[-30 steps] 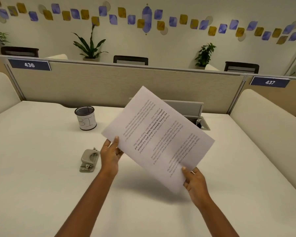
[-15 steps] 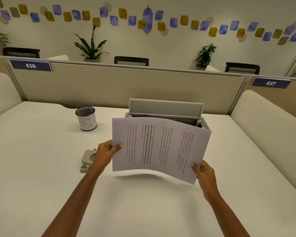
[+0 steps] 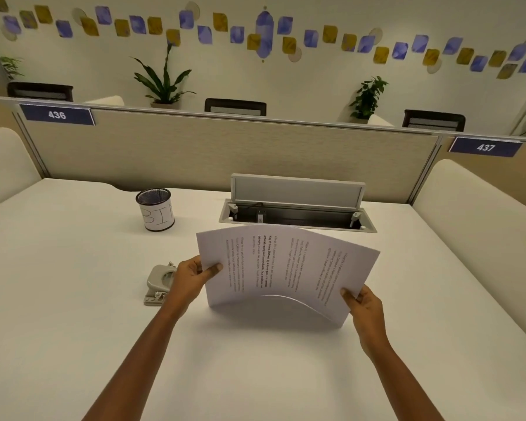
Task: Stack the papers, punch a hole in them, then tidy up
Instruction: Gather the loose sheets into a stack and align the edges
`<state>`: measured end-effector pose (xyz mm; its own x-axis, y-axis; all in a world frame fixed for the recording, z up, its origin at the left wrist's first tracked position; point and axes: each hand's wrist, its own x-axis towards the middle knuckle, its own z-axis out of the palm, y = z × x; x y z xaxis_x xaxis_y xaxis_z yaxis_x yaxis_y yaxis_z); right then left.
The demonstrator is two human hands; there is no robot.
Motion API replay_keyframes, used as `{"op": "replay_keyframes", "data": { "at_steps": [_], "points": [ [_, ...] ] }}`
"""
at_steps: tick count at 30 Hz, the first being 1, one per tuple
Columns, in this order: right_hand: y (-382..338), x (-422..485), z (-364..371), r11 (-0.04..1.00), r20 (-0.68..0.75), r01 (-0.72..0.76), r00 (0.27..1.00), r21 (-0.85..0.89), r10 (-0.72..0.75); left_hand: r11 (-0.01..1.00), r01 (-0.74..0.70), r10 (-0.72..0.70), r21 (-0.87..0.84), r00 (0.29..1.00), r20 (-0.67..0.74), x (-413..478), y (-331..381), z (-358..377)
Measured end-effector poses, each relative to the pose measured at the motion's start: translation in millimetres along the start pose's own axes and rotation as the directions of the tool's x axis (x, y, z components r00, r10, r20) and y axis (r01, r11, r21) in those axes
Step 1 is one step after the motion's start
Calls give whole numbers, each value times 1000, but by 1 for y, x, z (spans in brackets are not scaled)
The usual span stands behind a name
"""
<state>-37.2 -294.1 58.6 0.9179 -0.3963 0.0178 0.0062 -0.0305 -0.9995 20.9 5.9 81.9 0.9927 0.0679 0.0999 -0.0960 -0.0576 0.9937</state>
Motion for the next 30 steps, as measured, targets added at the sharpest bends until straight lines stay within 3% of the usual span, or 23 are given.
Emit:
{"op": "replay_keyframes", "data": {
  "at_steps": [2,6,8,12,15,18,23,30],
  "points": [
    [4,-1,2,999,-30,-28,999,-33,27,1000,10,-9,-23,1000,3,-3,-2,5],
    [13,-5,6,988,-284,-108,956,-114,72,991,50,-54,-120,998,-31,-5,-2,18],
    [15,-10,10,984,-342,-143,934,-103,100,986,67,-77,-155,995,-59,-6,-1,24],
    [20,-27,30,952,-241,-297,921,72,306,960,105,-134,-261,986,-96,-12,1,40],
    [14,-40,45,818,14,-445,881,365,473,907,178,-237,-383,965,-112,-17,0,55],
    [8,-44,52,790,146,-423,904,444,402,867,234,-306,-440,947,-99,-22,-2,67],
    [1,-35,52,834,64,-290,953,470,295,822,280,-326,-496,945,-6,-30,-5,74],
    [-4,-24,36,945,-11,-177,982,274,188,823,308,-325,-478,944,49,-27,-14,53]
  ]
}}
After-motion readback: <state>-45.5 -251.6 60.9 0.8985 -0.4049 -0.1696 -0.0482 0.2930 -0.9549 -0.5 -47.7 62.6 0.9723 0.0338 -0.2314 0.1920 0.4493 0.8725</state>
